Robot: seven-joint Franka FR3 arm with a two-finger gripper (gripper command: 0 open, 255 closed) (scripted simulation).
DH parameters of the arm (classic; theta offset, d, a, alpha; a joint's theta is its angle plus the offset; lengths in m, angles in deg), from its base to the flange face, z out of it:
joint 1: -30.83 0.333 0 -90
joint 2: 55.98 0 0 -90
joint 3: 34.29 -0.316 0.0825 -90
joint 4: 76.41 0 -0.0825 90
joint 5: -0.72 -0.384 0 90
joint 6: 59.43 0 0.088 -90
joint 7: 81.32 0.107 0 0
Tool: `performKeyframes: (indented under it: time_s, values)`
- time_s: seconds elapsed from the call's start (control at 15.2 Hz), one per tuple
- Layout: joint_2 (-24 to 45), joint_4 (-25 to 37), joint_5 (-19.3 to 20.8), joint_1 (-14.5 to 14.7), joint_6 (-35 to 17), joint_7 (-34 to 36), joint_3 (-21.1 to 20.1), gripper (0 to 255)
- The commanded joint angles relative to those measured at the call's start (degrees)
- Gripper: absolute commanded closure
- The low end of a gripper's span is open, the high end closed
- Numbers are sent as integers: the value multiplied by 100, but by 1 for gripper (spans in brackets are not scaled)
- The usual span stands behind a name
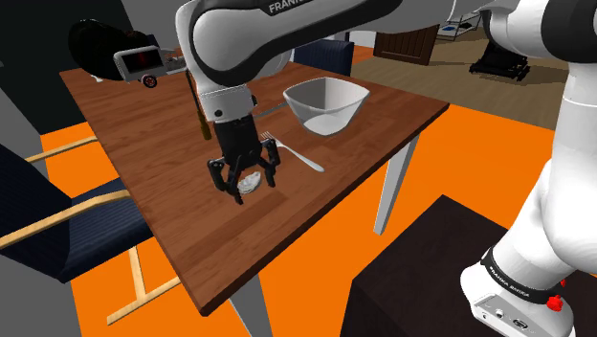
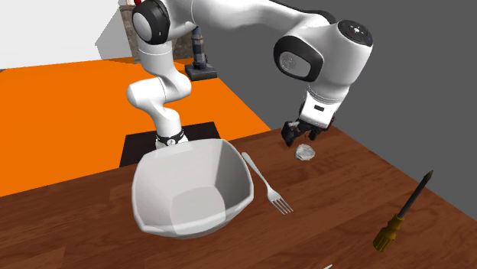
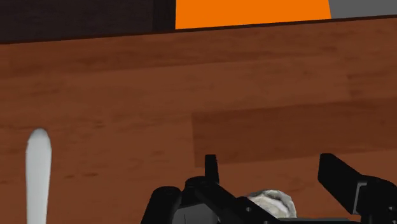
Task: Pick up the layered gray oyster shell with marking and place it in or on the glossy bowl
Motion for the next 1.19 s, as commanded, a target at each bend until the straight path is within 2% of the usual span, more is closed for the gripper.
performKeyframes:
  time_s: [0.0, 0.13, 0.2, 0.66, 1.12]
  values:
    - [-31, 195, 369, 90, -42, 214, 78, 0]
    - [-51, 427, 789, 207, -70, 463, 158, 0]
    - [-53, 442, 815, 216, -71, 479, 164, 0]
    - [-101, -205, 803, 195, -671, 473, 167, 0]
    - [-101, -205, 803, 195, -671, 473, 167, 0]
